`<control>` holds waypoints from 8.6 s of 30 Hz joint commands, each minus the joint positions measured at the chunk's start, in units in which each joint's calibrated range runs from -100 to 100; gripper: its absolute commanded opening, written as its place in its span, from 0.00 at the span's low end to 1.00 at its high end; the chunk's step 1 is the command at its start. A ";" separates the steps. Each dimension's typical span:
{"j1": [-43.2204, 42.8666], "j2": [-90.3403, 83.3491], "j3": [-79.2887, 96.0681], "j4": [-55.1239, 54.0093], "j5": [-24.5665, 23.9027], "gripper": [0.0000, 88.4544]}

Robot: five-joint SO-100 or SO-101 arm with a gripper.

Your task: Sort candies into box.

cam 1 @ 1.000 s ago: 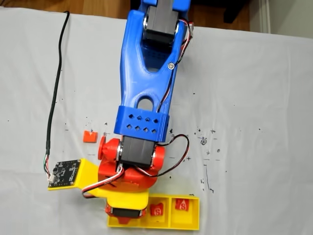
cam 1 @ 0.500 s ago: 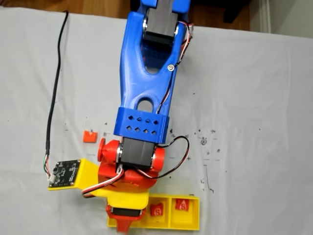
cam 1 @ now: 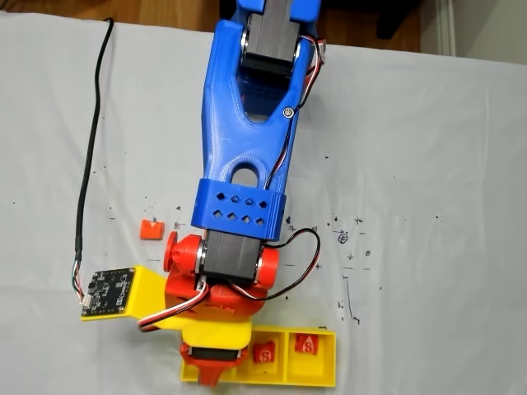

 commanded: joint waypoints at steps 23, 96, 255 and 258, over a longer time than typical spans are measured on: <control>3.24 -21.51 22.49 8.94 5.42 0.00; 7.23 -12.69 37.15 1.32 10.65 0.28; 8.23 -12.35 11.66 8.77 10.45 0.00; 8.68 -11.25 10.84 9.51 11.18 0.00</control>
